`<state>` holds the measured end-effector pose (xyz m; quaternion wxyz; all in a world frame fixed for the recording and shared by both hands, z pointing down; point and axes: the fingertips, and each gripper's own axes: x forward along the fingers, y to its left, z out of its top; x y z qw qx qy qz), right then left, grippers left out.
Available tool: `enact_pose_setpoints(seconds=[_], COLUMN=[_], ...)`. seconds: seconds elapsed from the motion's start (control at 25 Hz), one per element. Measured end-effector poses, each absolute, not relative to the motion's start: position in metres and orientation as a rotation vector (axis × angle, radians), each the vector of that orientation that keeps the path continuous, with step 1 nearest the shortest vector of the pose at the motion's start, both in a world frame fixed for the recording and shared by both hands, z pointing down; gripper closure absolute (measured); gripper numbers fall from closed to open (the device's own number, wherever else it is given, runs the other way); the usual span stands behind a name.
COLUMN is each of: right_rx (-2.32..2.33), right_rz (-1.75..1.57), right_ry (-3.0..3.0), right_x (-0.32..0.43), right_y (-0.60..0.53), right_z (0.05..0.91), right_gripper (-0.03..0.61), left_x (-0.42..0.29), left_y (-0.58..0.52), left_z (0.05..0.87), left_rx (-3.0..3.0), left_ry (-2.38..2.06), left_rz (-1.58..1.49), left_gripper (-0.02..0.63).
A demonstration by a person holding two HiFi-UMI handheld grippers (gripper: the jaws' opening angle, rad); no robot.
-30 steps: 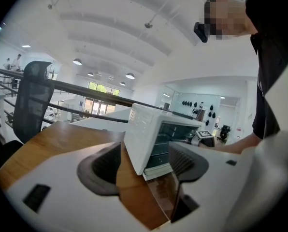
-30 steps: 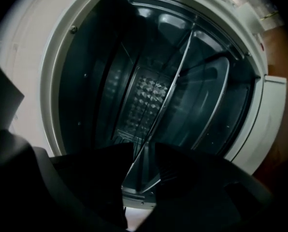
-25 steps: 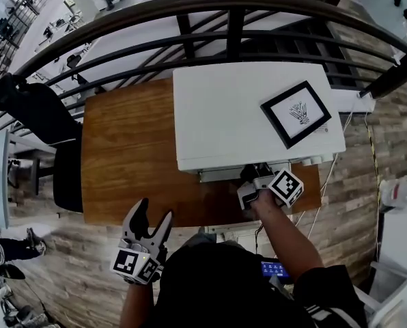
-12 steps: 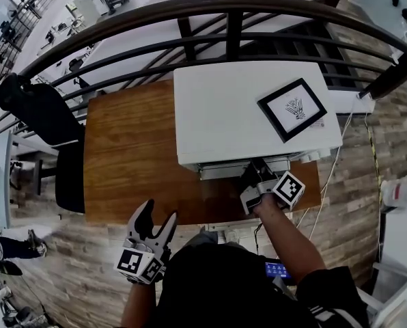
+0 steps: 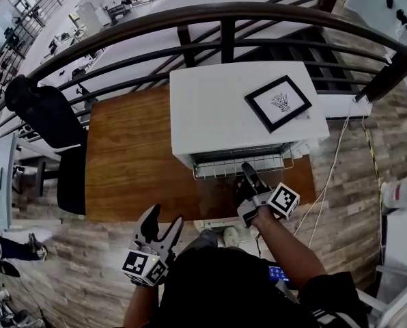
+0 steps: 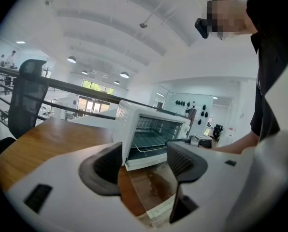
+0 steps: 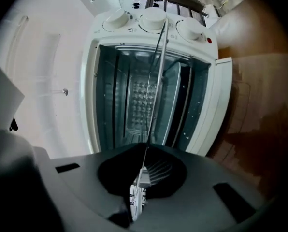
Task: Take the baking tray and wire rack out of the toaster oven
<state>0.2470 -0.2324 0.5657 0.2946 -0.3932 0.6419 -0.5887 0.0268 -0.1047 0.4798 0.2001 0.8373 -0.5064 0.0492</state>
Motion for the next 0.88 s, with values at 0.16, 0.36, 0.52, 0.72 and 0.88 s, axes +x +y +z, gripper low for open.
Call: enact_pose_setpoints(seconds=[0.16, 0.36, 0.52, 0.72, 0.88], right_rx=[-1.036, -1.019, -0.999, -0.958, -0.927], right_rz=[-1.583, -1.604, -1.600, -1.632, -1.665], right_ry=[1.702, 1.723, 1.742, 1.750, 1.745], right_x=[0.250, 0.254, 0.254, 0.252, 0.254], right_y=[-0.217, -0.198, -0.188, -0.168, -0.152], right_z=[0.567, 0.565, 0.564, 0.559, 0.557], right_gripper=[0.580, 0.581, 0.581, 0.580, 0.581], left_x=[0.035, 0.044, 0.052, 0.065, 0.074], left_y=[-0.094, -0.088, -0.091, -0.092, -0.088], left_z=[0.474, 0.473, 0.475, 0.476, 0.481], left_rx=[2.357, 2.365, 2.382, 2.372, 2.369], left_ry=[-1.408, -1.415, -1.405, -1.387, -1.372], left_rz=[0.132, 0.105, 0.094, 0.060, 0.058], left_gripper=[0.321, 0.324, 0.325, 0.325, 0.325])
